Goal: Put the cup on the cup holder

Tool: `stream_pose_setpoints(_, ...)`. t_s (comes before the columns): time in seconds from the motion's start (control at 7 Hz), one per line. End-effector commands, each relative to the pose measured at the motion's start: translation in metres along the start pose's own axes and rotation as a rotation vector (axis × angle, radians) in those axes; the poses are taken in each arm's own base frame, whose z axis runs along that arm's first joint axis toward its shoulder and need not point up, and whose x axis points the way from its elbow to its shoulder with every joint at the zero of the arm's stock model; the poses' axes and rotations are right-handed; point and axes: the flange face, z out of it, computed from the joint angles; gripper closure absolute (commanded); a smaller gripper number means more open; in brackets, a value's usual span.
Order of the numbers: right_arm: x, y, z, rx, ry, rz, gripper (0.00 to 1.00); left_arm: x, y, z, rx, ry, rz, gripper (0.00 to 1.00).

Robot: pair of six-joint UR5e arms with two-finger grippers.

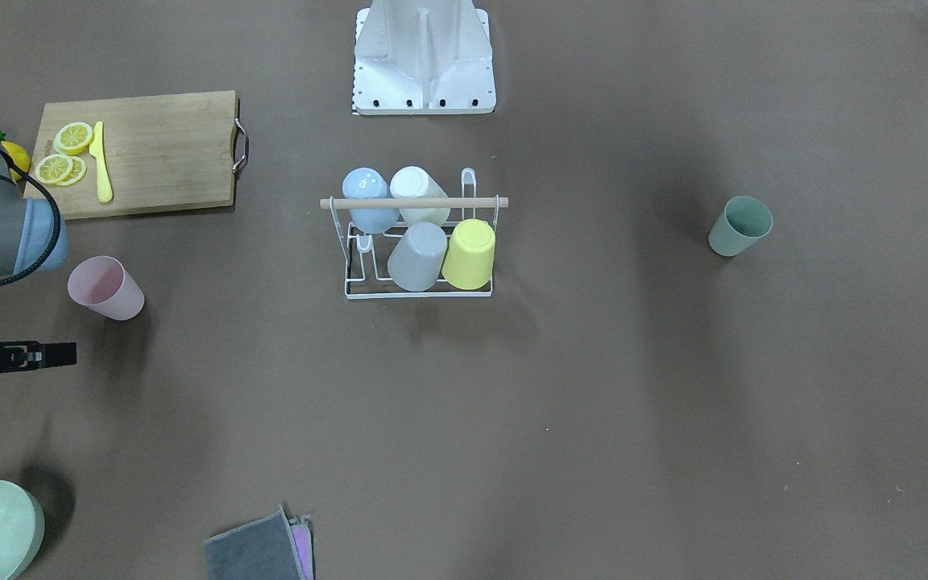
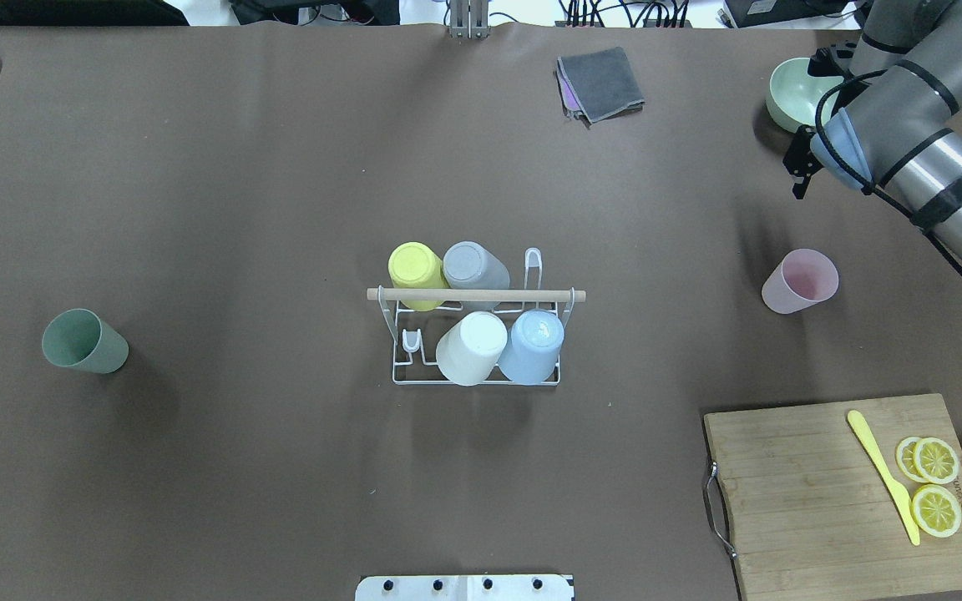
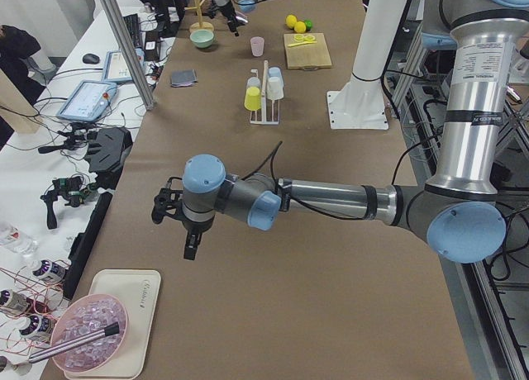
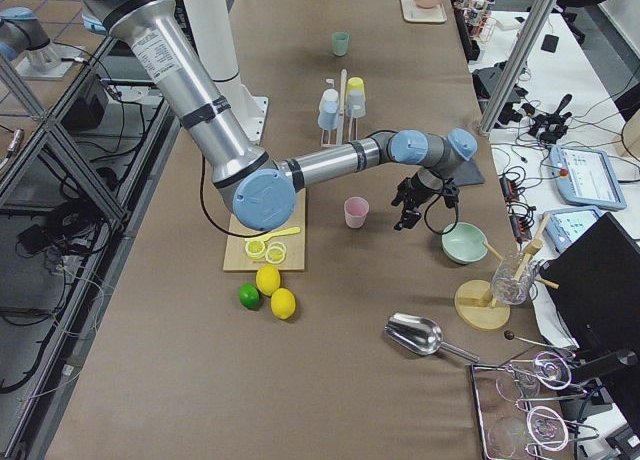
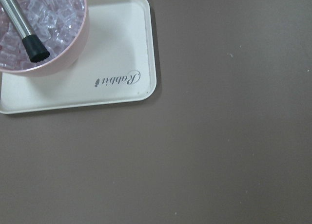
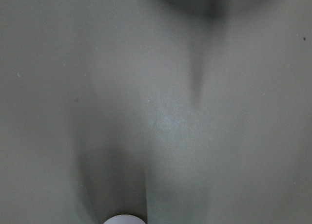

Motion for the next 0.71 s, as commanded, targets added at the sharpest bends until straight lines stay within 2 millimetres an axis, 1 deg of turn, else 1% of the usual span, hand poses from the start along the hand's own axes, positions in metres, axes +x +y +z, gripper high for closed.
stream_pose_setpoints(0.0,-0.005,-0.015,0.024,-0.093,-0.054,0.03,0.01,0.041,-0.111,-0.003,-0.112,-0.025,-0.075,0.03)
stream_pose_setpoints(0.14,-0.003,-0.016,0.04,-0.15,-0.052,-0.039,0.01,0.044,-0.137,-0.005,-0.159,-0.099,-0.095,0.03)
stream_pose_setpoints(0.29,-0.002,-0.016,0.051,-0.198,-0.049,-0.082,0.05,0.05,-0.157,-0.011,-0.232,-0.167,-0.133,0.03)
stream_pose_setpoints(0.43,-0.005,-0.016,0.055,-0.207,-0.056,-0.073,0.06,0.055,-0.156,-0.006,-0.322,-0.177,-0.144,0.03)
stream_pose_setpoints(0.57,-0.011,-0.013,0.061,-0.224,-0.083,-0.063,0.05,0.056,-0.146,0.0,-0.408,-0.18,-0.139,0.03)
